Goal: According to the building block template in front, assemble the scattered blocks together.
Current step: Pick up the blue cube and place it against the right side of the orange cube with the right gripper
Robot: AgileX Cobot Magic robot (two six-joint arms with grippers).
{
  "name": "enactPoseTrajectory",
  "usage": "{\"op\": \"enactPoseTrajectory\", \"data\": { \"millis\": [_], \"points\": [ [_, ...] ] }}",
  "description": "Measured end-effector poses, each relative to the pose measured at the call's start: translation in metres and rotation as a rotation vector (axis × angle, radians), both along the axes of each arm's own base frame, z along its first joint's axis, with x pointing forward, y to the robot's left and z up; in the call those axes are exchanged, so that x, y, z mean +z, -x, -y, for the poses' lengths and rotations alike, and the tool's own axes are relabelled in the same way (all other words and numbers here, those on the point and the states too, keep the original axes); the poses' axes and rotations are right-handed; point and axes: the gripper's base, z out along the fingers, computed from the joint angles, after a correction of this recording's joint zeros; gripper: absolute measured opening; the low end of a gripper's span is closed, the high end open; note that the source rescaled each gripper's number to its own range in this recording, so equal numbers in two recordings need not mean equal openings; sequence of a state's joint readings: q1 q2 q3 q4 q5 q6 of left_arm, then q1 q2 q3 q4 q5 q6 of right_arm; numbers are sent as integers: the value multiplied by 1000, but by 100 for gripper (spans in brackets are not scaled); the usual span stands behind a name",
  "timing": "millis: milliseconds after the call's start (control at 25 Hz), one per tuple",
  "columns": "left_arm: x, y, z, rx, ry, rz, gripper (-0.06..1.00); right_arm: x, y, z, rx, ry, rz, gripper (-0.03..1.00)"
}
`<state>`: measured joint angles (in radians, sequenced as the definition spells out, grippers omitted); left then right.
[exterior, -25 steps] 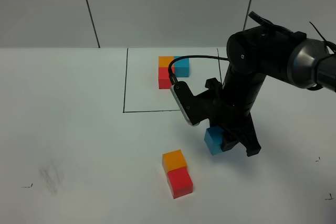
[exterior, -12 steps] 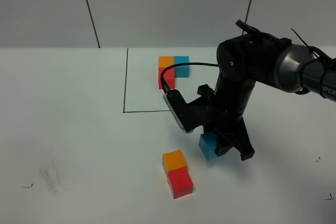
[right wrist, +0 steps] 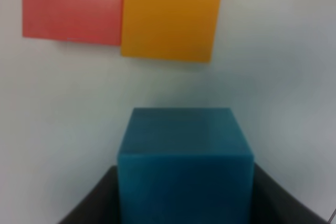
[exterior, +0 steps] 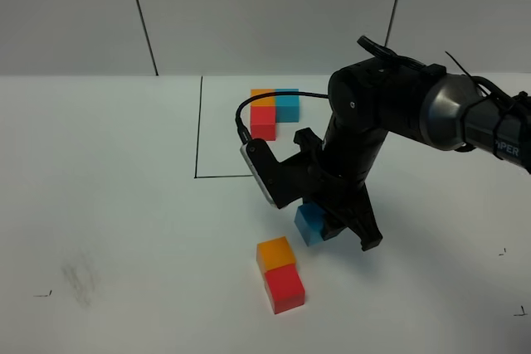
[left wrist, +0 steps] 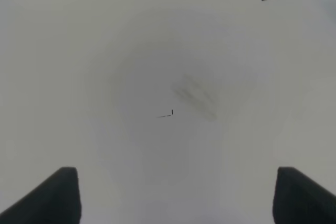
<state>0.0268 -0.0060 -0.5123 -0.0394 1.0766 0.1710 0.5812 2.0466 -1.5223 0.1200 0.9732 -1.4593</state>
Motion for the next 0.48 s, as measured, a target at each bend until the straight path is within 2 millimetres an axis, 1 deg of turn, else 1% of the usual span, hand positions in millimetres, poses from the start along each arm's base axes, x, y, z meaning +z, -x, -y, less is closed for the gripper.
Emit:
{"op": "enactPoseTrajectory", "data": {
  "millis": [480],
  "points": [
    [0, 0, 0, 0, 0, 0, 99, -4, 1, -2, -33, -14, -27, 0]
  ]
}}
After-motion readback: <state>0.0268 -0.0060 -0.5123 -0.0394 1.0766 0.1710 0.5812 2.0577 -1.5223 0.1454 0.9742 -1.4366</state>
